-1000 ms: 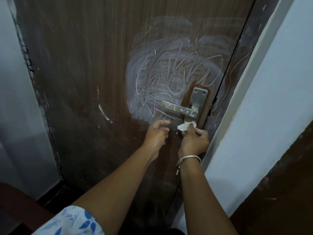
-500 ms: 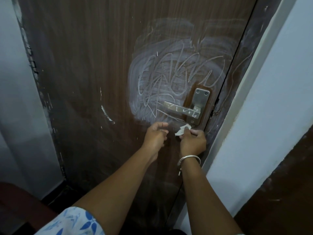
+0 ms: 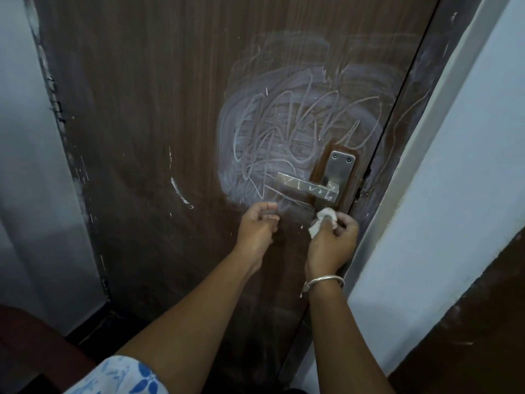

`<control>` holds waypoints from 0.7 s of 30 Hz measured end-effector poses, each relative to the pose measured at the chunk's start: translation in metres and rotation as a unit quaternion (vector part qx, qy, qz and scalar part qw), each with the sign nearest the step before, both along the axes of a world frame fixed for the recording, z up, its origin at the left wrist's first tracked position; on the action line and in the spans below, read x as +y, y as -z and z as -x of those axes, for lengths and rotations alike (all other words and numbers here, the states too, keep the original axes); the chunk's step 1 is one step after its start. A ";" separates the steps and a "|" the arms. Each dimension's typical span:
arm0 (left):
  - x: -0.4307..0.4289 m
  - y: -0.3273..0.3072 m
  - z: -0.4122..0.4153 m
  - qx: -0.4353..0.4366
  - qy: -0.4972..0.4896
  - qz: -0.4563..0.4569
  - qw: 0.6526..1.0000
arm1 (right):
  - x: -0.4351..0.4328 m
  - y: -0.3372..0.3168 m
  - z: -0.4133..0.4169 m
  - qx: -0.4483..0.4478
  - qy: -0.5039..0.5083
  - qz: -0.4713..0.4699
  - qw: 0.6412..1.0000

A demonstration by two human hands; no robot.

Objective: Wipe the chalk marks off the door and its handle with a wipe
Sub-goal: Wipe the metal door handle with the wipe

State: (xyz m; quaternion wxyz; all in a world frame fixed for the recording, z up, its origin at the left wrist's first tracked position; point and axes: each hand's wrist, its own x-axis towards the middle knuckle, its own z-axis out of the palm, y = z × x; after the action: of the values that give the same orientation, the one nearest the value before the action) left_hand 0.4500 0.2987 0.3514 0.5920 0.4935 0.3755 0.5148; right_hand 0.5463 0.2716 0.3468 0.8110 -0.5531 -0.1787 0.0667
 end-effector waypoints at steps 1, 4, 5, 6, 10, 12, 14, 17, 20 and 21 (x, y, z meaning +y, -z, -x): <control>0.001 -0.002 0.001 -0.010 0.002 -0.010 1.000 | -0.003 -0.003 -0.002 -0.020 0.011 0.000 1.000; 0.003 -0.012 0.002 -0.016 0.014 -0.041 0.999 | -0.012 -0.014 -0.010 -0.096 0.020 0.033 0.995; 0.005 -0.015 0.003 -0.014 0.016 -0.048 0.999 | -0.014 -0.018 -0.013 -0.127 0.025 0.039 0.991; 0.006 -0.019 0.003 -0.015 0.016 -0.053 0.998 | -0.016 -0.022 -0.016 -0.163 0.034 0.040 0.985; 0.010 -0.028 0.009 -0.001 0.009 -0.072 0.997 | -0.022 -0.044 -0.021 -0.325 0.113 0.025 0.938; 0.010 -0.029 0.011 0.021 0.015 -0.081 0.996 | -0.021 -0.059 -0.026 -0.375 0.118 0.037 0.919; 0.010 -0.030 0.012 0.045 0.023 -0.091 0.995 | -0.017 -0.071 -0.033 -0.429 0.111 0.076 0.893; 0.008 -0.031 0.014 0.065 0.032 -0.103 0.992 | -0.013 -0.084 -0.045 -0.468 0.048 0.147 0.870; 0.006 -0.033 0.013 0.077 0.038 -0.105 0.991 | -0.010 -0.090 -0.052 -0.500 -0.026 0.227 0.836; 0.005 -0.033 0.012 0.076 0.040 -0.104 0.991 | -0.009 -0.090 -0.052 -0.527 -0.033 0.256 0.810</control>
State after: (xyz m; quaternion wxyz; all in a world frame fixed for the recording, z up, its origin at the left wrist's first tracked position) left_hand 0.4382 0.3041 0.3846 0.5272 0.6052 0.3437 0.4875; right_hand 0.5988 0.2623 0.4364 0.4184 -0.6847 -0.5733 -0.1652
